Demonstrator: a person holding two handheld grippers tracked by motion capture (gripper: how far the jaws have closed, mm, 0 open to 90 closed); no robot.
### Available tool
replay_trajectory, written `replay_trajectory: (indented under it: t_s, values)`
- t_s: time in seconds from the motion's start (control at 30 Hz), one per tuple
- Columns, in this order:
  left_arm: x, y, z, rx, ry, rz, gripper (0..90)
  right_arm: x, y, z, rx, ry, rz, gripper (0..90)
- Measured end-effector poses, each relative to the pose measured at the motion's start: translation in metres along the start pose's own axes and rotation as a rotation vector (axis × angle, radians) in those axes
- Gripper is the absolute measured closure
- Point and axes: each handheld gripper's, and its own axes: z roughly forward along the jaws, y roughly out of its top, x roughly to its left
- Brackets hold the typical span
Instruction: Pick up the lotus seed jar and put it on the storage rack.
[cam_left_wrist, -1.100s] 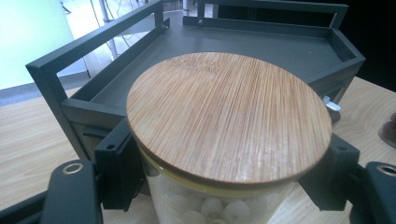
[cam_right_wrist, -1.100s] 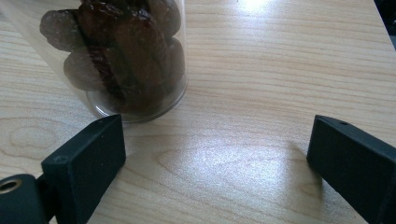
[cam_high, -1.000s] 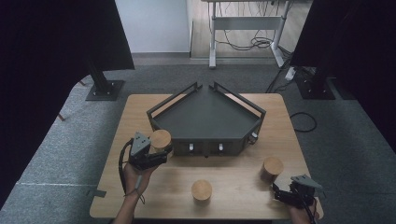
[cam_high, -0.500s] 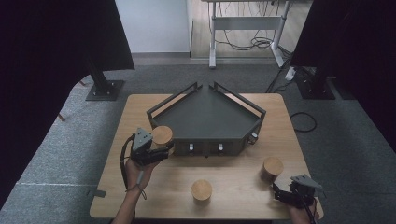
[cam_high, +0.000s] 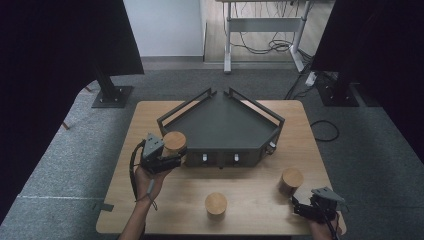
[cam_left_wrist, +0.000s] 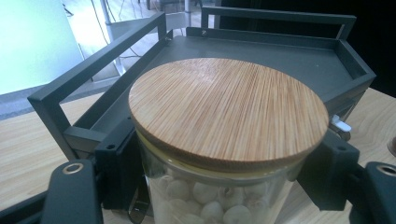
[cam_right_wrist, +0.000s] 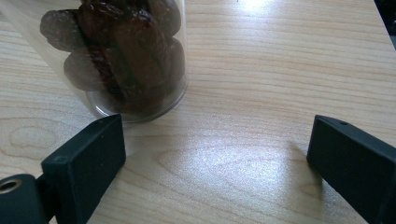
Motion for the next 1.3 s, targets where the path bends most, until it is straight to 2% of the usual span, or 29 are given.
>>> replay_trajectory:
  t_s: [0.47, 1.1, 1.3]
  values:
    - [0.001, 0.008, 0.001, -0.011, 0.003, 0.010, 25.4, 0.000, 0.000, 0.000, 0.000, 0.000, -0.001, 3.6]
    - [-0.002, 0.021, 0.015, -0.011, 0.002, 0.034, 25.4, 0.000, 0.000, 0.000, -0.001, 0.002, -0.002, 3.6]
    - [-0.001, 0.022, 0.019, -0.013, 0.002, 0.025, 25.4, 0.000, 0.000, 0.000, -0.001, 0.002, -0.003, 3.6]
